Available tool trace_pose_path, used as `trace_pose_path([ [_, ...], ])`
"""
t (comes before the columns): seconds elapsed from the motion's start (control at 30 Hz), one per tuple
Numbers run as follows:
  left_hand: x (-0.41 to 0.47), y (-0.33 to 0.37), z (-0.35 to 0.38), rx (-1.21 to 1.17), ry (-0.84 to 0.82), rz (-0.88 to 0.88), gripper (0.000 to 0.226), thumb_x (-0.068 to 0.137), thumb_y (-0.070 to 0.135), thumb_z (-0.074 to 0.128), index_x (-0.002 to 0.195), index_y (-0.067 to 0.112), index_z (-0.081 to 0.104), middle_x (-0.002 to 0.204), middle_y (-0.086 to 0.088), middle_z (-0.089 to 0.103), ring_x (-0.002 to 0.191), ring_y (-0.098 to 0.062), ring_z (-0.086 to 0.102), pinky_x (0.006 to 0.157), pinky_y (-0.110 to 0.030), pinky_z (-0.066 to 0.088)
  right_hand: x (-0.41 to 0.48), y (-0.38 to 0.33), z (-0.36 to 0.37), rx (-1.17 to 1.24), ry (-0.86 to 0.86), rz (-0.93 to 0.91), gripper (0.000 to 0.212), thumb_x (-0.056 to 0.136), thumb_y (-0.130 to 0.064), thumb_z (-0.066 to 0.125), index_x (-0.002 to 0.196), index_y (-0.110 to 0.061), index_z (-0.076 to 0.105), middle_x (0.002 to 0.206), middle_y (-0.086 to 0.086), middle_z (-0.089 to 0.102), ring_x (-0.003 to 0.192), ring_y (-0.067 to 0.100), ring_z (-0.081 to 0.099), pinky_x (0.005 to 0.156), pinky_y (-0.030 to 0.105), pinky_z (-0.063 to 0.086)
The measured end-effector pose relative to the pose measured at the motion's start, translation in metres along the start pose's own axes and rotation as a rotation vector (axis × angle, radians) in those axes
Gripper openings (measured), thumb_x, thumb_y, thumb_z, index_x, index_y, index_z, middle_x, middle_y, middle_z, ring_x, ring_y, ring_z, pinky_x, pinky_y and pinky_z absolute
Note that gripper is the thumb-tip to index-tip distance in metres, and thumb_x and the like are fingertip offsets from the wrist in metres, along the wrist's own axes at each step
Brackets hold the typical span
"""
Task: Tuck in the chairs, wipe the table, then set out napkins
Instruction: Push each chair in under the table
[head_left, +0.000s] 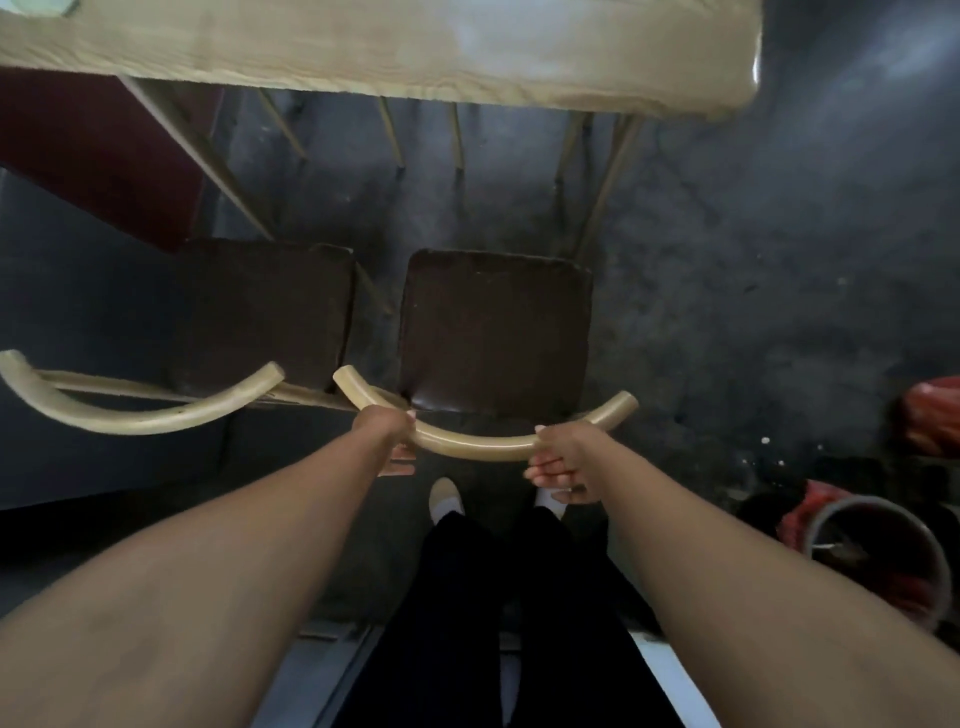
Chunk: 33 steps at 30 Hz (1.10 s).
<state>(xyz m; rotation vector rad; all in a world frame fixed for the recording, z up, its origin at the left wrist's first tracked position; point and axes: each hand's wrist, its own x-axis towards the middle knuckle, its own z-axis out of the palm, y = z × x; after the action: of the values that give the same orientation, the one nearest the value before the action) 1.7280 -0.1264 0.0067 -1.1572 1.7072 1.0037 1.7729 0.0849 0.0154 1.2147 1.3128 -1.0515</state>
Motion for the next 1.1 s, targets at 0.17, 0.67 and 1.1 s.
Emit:
trace_pose_path([
  [0.17, 0.014, 0.000, -0.001, -0.023, -0.061, -0.019, 0.032, 0.098, 0.018, 0.053, 0.124, -0.001, 0.050, 0.112, -0.020, 0.067, 0.092, -0.033, 0.069, 0.077, -0.044, 0.056, 0.018, 0.007, 0.021, 0.266, 0.005, 0.029, 0.043, 0.096, -0.045, 0.050, 0.123, -0.011, 0.051, 0.094, 0.012, 0.072, 0.076, 0.022, 0.070, 0.056, 0.035, 0.055],
  [0.67, 0.035, 0.007, 0.001, -0.342, -0.186, -0.146, 0.020, 0.090, 0.007, 0.063, 0.104, -0.004, 0.054, 0.112, -0.017, 0.059, 0.118, -0.036, 0.057, 0.097, -0.056, 0.047, 0.045, -0.001, 0.044, 0.865, -0.011, -0.027, 0.038, 0.088, -0.011, 0.069, 0.121, -0.004, 0.053, 0.119, 0.018, 0.063, 0.109, 0.034, 0.063, 0.073, 0.051, 0.055],
  [1.1, 0.020, 0.079, 0.003, -0.362, -0.148, -0.106, 0.015, 0.088, 0.006, 0.065, 0.094, -0.003, 0.055, 0.097, -0.018, 0.061, 0.110, -0.036, 0.063, 0.085, -0.052, 0.054, 0.024, -0.058, 0.007, 0.870, 0.024, -0.174, 0.050, 0.088, -0.004, 0.066, 0.132, 0.002, 0.043, 0.111, 0.024, 0.060, 0.102, 0.040, 0.063, 0.064, 0.053, 0.057],
])
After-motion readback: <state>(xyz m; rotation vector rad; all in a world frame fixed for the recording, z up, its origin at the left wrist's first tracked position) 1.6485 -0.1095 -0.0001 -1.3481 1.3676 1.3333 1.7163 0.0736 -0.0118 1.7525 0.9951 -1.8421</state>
